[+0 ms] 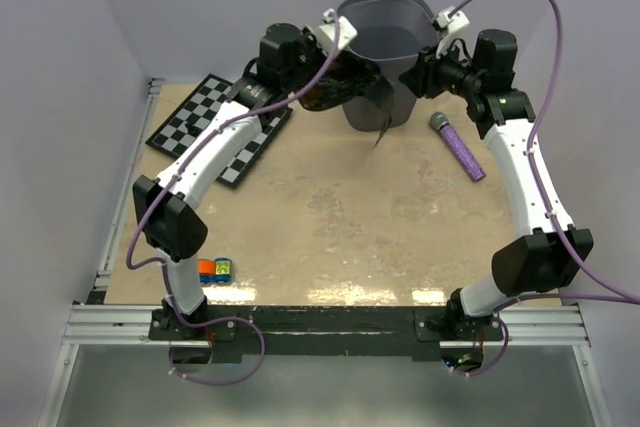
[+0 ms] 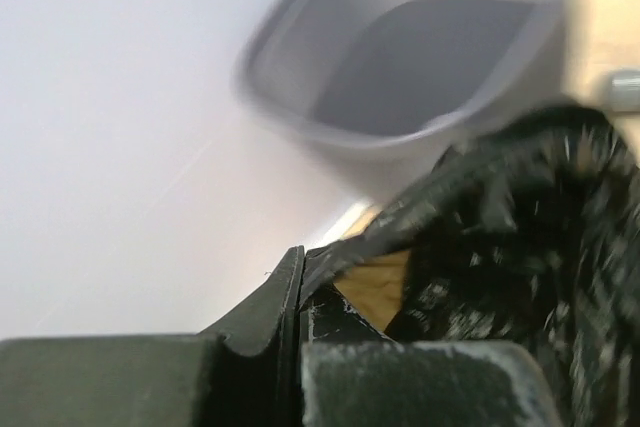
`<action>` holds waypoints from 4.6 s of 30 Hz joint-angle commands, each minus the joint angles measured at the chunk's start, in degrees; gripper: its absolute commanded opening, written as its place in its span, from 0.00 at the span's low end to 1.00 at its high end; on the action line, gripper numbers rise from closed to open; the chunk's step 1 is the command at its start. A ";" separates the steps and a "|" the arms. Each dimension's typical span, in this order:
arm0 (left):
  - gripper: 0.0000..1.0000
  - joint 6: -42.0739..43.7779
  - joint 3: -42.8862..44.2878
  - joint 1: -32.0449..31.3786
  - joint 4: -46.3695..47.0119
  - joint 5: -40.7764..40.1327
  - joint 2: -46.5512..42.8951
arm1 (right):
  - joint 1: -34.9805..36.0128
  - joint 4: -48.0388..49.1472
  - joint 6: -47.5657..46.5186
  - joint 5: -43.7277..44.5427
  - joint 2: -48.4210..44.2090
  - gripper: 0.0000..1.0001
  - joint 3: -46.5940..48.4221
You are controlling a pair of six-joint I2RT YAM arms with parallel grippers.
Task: Put the trash bags into the trash bin
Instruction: Unfold the trash bag at the center of the board.
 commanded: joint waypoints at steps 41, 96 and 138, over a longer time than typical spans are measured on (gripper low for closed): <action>0.00 -19.66 -2.27 5.29 -2.30 -10.19 -17.50 | 24.44 16.22 15.29 24.83 29.94 0.98 32.96; 0.00 -11.75 -32.85 10.82 11.41 18.71 -34.73 | 11.43 41.17 31.36 -32.28 9.20 0.98 2.03; 0.00 -3.39 -38.65 10.91 17.57 15.29 -40.00 | 7.39 20.61 14.84 -8.73 10.96 0.00 3.44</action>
